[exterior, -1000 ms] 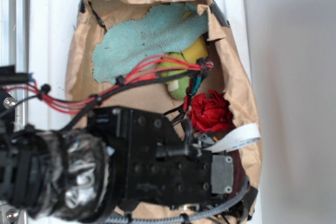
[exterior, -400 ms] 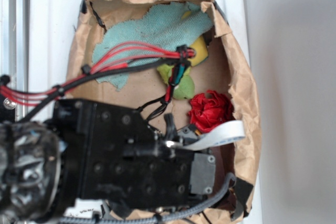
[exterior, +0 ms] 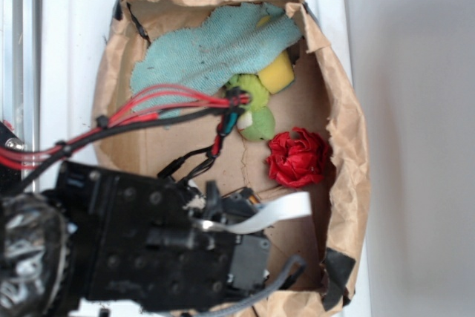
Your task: Grab the blue block.
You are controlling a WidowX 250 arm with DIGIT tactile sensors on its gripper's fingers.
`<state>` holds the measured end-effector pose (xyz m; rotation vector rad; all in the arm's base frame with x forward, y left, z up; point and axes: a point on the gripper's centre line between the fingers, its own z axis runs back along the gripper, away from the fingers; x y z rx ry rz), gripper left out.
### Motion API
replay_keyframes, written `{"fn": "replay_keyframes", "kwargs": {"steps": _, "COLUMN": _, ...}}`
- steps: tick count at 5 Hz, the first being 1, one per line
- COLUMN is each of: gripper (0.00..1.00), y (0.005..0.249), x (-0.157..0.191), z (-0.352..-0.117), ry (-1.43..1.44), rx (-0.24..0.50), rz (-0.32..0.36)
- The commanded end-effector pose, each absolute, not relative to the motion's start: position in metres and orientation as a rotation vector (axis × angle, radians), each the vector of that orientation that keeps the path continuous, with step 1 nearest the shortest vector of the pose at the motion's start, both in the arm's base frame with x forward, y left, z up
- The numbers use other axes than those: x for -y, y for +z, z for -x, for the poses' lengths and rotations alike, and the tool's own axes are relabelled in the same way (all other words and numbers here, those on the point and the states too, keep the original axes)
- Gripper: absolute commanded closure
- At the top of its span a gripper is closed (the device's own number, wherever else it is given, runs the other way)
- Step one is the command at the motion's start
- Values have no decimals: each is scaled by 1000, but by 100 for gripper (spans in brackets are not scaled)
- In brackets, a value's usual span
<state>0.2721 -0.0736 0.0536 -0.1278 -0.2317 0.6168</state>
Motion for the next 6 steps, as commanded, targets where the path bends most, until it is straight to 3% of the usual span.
{"fn": "replay_keyframes", "kwargs": {"steps": 1, "gripper": 0, "y": 26, "x": 102, "z": -228, "ry": 620, "rx": 250, "rz": 164}}
{"fn": "replay_keyframes", "kwargs": {"steps": 2, "gripper": 1, "y": 24, "x": 102, "z": -221, "ry": 635, "rx": 231, "rz": 137}}
{"fn": "replay_keyframes", "kwargs": {"steps": 3, "gripper": 100, "y": 32, "x": 100, "z": -221, "ry": 636, "rx": 275, "rz": 132}}
{"fn": "replay_keyframes", "kwargs": {"steps": 5, "gripper": 100, "y": 45, "x": 94, "z": -216, "ry": 669, "rx": 290, "rz": 148}}
{"fn": "replay_keyframes", "kwargs": {"steps": 6, "gripper": 100, "y": 39, "x": 102, "z": -225, "ry": 697, "rx": 311, "rz": 160}}
